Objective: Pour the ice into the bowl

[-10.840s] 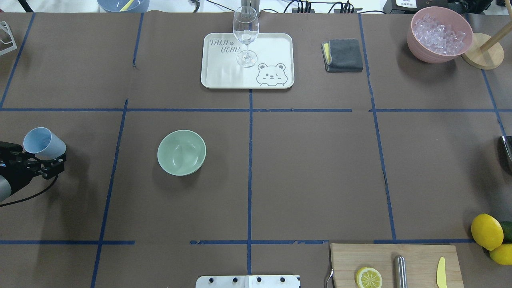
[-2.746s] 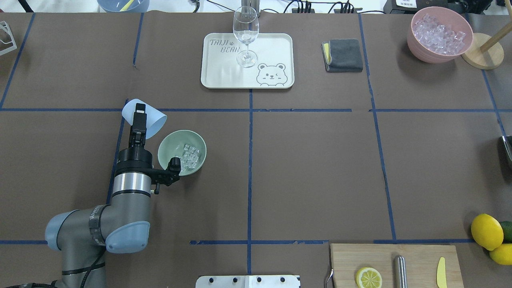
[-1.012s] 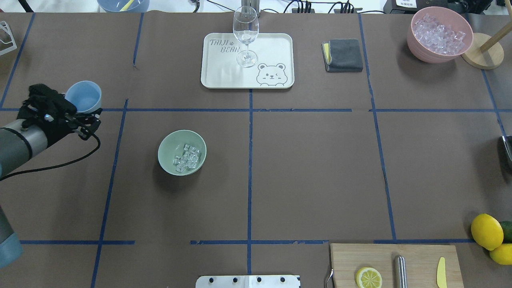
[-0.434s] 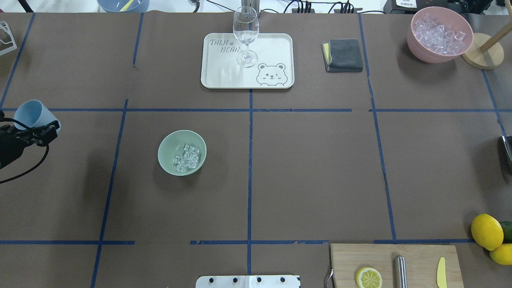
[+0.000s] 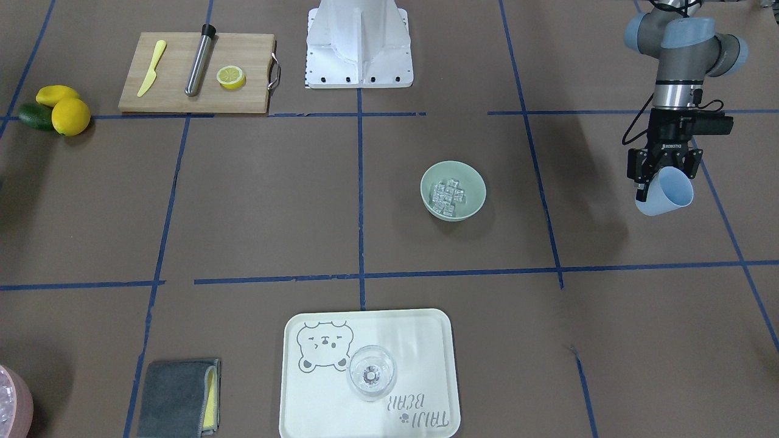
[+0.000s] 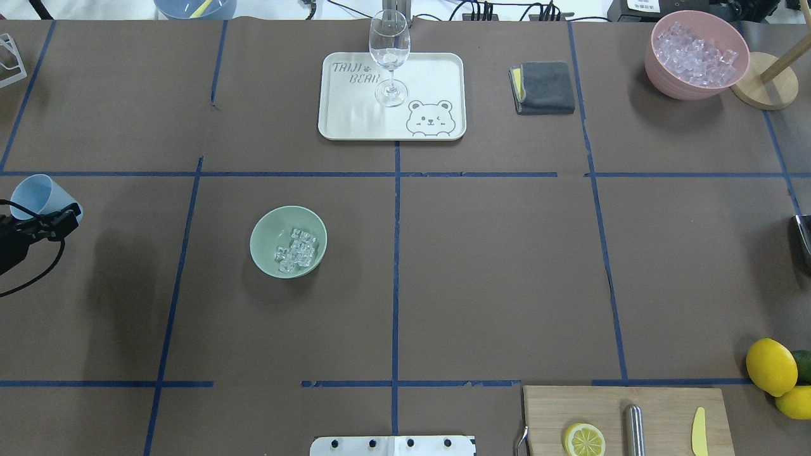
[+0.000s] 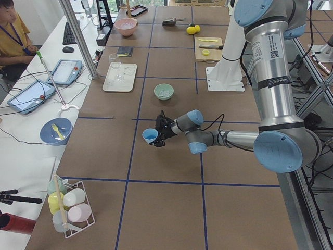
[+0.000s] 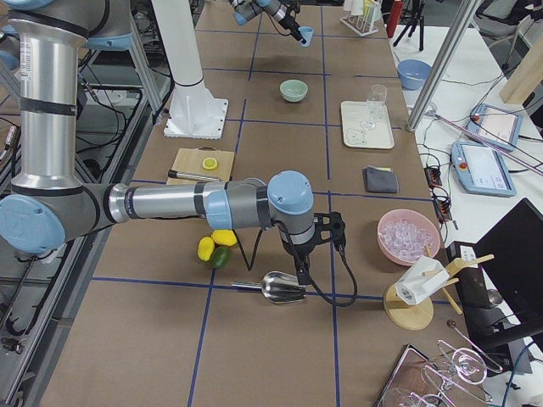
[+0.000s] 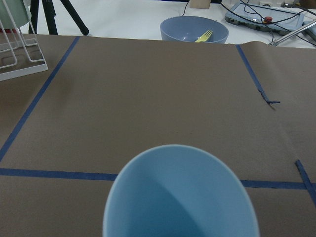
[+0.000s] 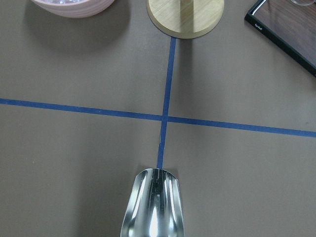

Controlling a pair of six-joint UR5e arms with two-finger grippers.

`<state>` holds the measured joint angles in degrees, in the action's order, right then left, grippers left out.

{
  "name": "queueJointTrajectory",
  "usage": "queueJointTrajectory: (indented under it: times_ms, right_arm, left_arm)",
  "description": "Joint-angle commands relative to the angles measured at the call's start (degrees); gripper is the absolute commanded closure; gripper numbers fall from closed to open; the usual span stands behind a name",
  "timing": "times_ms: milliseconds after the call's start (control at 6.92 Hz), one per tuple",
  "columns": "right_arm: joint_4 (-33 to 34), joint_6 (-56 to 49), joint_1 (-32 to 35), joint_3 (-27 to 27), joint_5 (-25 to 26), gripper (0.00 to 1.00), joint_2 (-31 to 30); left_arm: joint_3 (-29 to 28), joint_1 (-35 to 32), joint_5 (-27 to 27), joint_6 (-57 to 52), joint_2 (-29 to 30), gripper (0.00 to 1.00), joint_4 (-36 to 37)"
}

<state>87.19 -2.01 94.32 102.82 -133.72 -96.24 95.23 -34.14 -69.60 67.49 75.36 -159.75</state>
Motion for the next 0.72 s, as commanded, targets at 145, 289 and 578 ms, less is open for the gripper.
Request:
queueJointTrajectory:
  times_ms: [145,289,578]
  right_arm:
    - [0.0,0.1,0.0,0.0,0.1,0.0,0.0]
    - [0.0,0.1,0.0,0.0,0.1,0.0,0.0]
    - [0.0,0.1,0.0,0.0,0.1,0.0,0.0]
  left_arm:
    - [-1.8,4.9,4.0,0.1,0.0,1.0,-0.3]
    - [-2.9,5.4,4.7,0.1,0.2,1.0,-0.4]
    - [-2.9,5.7,4.7,0.1,0.6,0.65,-0.3]
